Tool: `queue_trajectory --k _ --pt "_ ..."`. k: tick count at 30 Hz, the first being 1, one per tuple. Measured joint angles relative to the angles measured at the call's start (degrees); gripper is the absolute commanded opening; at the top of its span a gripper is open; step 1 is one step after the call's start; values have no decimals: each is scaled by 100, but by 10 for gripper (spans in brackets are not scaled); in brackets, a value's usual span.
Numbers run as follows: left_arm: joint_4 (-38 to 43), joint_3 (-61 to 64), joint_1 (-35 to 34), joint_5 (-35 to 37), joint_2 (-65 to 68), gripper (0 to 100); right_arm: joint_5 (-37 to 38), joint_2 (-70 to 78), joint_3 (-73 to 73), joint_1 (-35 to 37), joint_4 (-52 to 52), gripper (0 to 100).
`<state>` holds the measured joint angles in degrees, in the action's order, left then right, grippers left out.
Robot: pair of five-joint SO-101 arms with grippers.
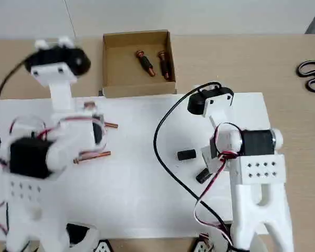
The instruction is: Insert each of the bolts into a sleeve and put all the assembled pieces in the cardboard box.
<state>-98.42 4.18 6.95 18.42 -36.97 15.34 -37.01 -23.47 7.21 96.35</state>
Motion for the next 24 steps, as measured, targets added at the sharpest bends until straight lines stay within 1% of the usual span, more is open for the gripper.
queue_trajectory --k 4,7,12,15,19,22,24 --pt "536 1055 0 -141 -1029 6 0 -747 -211 0 -211 4" --pt "1152 1873 0 -149 -1793 6 0 -1407 -659 0 -756 2" --pt "2242 3262 0 -149 -2813 6 -97 -2409 -1855 35 -1820 2" --pt "2945 4079 0 -149 -3332 6 -475 -3015 -2523 290 -2356 2" --pt "3851 5011 0 -149 -3991 6 -1011 -3859 -3332 870 -2831 2" --pt "4220 5591 0 -149 -4475 6 -1345 -4475 -3938 1213 -3103 2" --pt "4299 5925 0 -149 -4791 6 -1442 -4870 -4325 1398 -3244 2"
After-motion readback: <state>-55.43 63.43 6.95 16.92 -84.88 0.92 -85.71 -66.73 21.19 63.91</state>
